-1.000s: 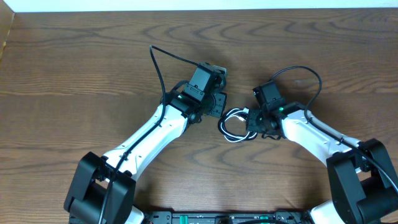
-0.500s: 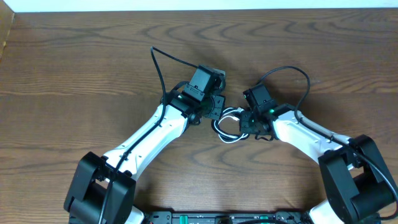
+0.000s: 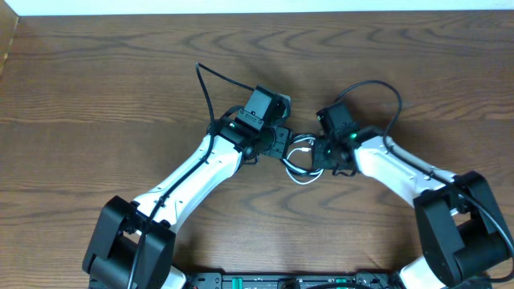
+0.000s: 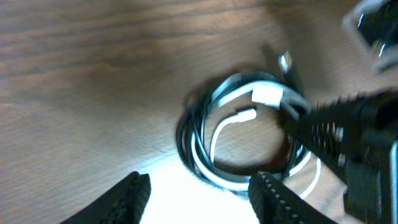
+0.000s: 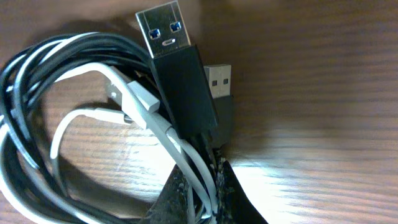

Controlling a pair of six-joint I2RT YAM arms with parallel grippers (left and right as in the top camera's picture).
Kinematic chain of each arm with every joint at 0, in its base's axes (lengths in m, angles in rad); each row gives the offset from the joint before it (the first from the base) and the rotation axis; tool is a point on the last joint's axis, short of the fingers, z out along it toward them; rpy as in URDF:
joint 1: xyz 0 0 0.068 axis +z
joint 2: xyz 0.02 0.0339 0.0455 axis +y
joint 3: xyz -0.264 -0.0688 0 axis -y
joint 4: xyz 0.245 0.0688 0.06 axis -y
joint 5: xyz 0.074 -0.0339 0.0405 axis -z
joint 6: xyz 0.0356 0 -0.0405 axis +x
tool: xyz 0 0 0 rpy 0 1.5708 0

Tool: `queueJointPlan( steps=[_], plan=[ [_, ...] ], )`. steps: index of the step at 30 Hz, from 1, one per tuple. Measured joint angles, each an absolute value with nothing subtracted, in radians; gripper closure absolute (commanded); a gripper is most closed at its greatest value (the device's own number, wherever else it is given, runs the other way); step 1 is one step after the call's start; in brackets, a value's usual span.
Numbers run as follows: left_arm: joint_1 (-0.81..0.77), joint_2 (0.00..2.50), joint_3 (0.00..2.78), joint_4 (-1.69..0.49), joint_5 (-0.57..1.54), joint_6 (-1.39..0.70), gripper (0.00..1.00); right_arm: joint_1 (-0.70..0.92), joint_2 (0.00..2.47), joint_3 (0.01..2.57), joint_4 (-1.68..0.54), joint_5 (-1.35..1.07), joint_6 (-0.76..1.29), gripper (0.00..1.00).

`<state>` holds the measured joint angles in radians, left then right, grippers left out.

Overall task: Untangle cables
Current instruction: 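Grasp the black USB plug ends with the right gripper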

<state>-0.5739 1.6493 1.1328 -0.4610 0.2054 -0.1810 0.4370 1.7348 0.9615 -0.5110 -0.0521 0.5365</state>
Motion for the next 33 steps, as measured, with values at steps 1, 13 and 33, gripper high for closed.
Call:
queueJointPlan(
  steps=[1,13,33],
  plan=[
    [-0.574,1.649,1.132,-0.463,0.221,-0.181,0.37,0.424,1.729,0.977,-0.526,-0.052,0.532,0.99],
    [-0.574,1.649,1.131,-0.396,0.376,-0.183,0.22,0.331,1.531,1.1,-0.628,-0.083,0.466,0.99],
    [-0.574,1.649,1.13,-0.302,0.493,-0.213,0.21,0.331,1.512,1.1,-0.651,-0.114,0.454,0.99]
  ],
)
